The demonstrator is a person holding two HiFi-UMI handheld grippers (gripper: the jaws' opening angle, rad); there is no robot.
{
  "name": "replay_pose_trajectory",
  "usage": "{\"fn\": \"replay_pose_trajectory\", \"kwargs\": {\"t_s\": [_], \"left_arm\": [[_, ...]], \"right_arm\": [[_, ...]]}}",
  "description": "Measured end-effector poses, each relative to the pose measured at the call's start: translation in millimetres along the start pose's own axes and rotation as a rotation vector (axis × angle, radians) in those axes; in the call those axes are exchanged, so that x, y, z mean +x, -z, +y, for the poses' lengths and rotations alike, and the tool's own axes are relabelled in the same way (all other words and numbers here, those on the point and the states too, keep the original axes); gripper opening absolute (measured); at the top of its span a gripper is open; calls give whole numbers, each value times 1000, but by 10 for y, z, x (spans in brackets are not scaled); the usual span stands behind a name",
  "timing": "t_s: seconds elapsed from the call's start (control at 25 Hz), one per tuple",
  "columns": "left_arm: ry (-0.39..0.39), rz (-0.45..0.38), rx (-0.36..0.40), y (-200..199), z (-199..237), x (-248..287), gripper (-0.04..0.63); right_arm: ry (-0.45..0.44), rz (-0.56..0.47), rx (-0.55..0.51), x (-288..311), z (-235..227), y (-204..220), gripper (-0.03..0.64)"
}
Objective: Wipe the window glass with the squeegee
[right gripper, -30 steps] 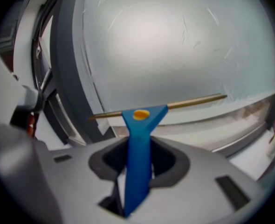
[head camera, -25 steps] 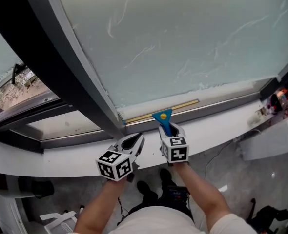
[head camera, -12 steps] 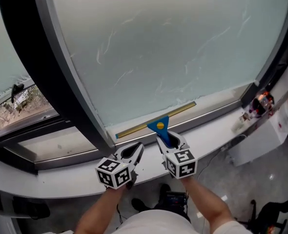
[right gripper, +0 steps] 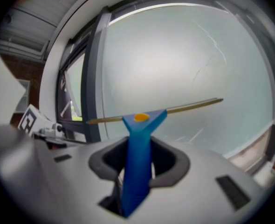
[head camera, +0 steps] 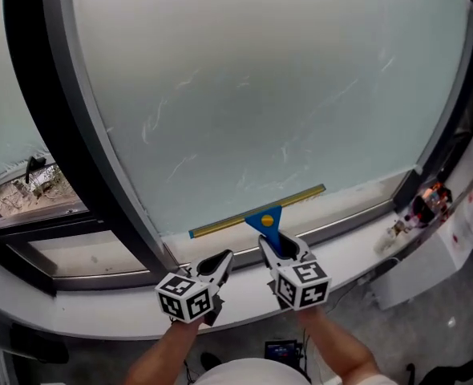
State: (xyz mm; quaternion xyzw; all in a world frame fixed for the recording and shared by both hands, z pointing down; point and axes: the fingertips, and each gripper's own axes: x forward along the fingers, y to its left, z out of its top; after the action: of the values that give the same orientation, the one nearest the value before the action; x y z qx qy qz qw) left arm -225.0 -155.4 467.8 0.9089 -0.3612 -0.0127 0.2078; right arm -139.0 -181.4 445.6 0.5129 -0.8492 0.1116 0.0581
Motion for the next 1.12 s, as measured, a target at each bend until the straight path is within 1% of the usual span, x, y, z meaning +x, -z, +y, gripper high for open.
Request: {"fn": "replay_pose_trajectory", "kwargs": {"t_s": [0.12, 0.28, 0.4, 0.56, 0.72, 0.92, 1.0, 1.12], "left_arm": [[-28, -50, 6, -139, -240, 252, 29], [-67, -118, 39, -364, -544, 581, 29], [-95, -143, 49, -398, -738, 767, 29], [-121, -122, 40, -249, -946, 885, 29], [-136, -112, 48, -233, -994, 873, 29], [-137, -109, 68, -366, -879, 789, 29], [-124, -114, 82, -487, -856, 792, 28], [-88, -114, 128, -661, -870, 798, 29]], "right_arm": [[-35, -32, -45, -136, -256, -270, 140], [-79, -58, -82, -259, -646, -612, 140], [-109, -80, -93, -344, -846, -794, 140], [-125, -81, -69, -436, -1012, -899, 140], [-119, -78, -21, -445, -1125, -960, 140], [-101, -87, 4, -386, -1107, -1075, 140], [-93, -104, 0, -356, -1097, -1237, 140], [-78, -140, -1, -310, -1094, -1543, 140]]}}
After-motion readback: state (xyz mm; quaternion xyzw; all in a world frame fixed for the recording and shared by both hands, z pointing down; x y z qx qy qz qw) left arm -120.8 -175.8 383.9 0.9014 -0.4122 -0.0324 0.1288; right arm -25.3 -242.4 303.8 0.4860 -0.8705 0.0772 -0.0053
